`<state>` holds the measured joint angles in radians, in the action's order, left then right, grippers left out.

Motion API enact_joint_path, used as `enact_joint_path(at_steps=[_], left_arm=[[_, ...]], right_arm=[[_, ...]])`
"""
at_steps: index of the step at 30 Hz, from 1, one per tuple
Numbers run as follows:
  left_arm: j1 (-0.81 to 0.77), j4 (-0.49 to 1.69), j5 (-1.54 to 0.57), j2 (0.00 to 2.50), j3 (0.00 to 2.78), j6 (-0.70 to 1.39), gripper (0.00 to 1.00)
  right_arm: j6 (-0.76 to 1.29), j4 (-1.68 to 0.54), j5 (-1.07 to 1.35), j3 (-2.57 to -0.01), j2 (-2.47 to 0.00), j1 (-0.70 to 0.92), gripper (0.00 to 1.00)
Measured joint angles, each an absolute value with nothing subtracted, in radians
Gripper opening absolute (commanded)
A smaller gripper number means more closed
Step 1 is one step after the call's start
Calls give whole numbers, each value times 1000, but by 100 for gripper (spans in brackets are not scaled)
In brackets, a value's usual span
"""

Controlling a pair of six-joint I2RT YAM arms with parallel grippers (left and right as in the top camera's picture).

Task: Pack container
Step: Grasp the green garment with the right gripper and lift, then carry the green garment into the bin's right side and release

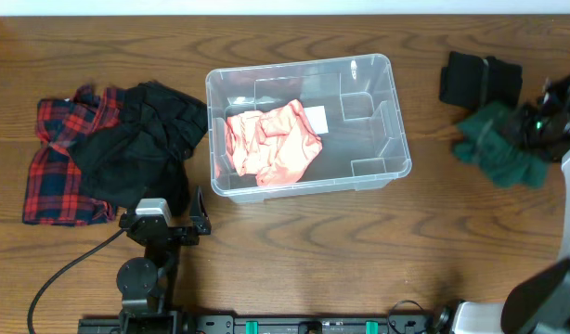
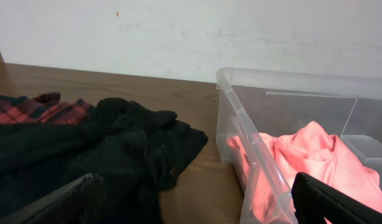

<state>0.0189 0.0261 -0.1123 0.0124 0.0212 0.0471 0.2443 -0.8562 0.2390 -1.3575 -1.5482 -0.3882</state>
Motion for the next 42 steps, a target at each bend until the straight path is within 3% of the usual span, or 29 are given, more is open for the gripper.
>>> enact_joint_path(at_steps=[11,26,42], left_arm=[[19,26,-112,12,21,47,98],[19,26,-112,12,21,47,98],[19,26,-112,12,21,47,98]], right_arm=[[226,-920,266,-1642,-1417,-115,1],[241,-765,221,-1677,-1468,301,1],[87,-768,235,-1677,-1769,381,1]])
